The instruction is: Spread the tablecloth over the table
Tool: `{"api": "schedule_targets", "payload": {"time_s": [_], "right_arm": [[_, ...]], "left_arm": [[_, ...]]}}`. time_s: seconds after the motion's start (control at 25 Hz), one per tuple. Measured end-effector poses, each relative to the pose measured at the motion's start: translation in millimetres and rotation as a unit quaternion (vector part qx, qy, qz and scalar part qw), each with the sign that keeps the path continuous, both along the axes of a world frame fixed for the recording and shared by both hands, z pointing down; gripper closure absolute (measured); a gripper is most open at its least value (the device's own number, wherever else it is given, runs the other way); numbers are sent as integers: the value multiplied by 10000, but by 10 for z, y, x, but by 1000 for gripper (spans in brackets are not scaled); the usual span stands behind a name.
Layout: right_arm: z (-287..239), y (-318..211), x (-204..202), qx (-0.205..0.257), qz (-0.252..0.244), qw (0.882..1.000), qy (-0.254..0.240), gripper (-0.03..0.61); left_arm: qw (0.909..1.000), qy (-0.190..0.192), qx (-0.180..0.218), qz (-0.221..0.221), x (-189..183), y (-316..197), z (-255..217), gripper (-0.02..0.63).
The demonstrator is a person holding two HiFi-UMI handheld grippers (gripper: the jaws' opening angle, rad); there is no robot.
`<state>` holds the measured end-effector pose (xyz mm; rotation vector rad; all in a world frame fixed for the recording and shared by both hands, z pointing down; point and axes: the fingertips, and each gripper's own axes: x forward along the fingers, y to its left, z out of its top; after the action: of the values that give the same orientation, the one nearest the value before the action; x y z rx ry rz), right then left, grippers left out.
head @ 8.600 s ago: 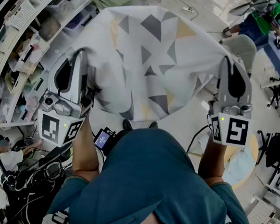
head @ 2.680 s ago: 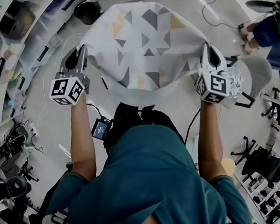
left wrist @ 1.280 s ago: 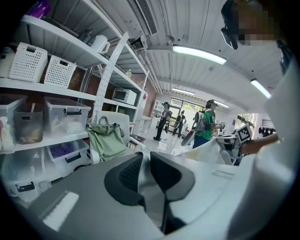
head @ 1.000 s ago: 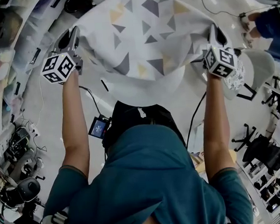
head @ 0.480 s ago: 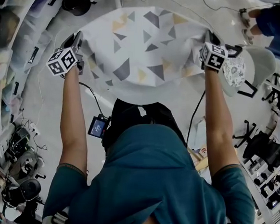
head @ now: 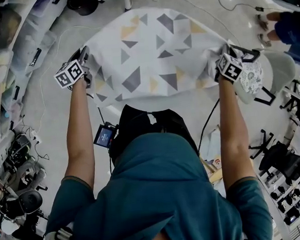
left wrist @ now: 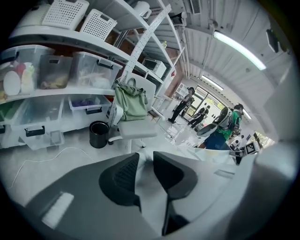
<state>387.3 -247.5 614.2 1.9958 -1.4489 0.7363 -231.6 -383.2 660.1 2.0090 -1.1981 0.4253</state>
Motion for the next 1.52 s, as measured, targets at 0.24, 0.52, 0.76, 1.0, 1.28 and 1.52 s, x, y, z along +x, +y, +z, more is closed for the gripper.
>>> {"api": "schedule_targets", "payload": {"time_s": [0.24,0.52,0.76,1.0,1.28,1.52], "right_arm": [[109,276,68,-72,-61,9998,-197,528],[319,676,122,-87,-43,9990,-438,505],[512,1041,125,-380,-166,9979,-506,478],[768,1551,34,-482,-745,9919,-904,449],[1266,2339,-97,-1022,-1010,9765,-1605,365],[1491,2789,-97,-1745,-1998,9594,-954,362]], "left_arm": [[9999,-28,-84,-56,-104,350,209,522],[9981,-363,-505,32,-247,1052,631,444],[9974,3,-713,-56,-348,1682,790,421],[9936,233,-1068,-278,-475,2286,999,396],[9840,777,-1043,-1215,-595,2747,1102,367],[9841,279,-808,-1558,-744,3002,1054,377]]}}
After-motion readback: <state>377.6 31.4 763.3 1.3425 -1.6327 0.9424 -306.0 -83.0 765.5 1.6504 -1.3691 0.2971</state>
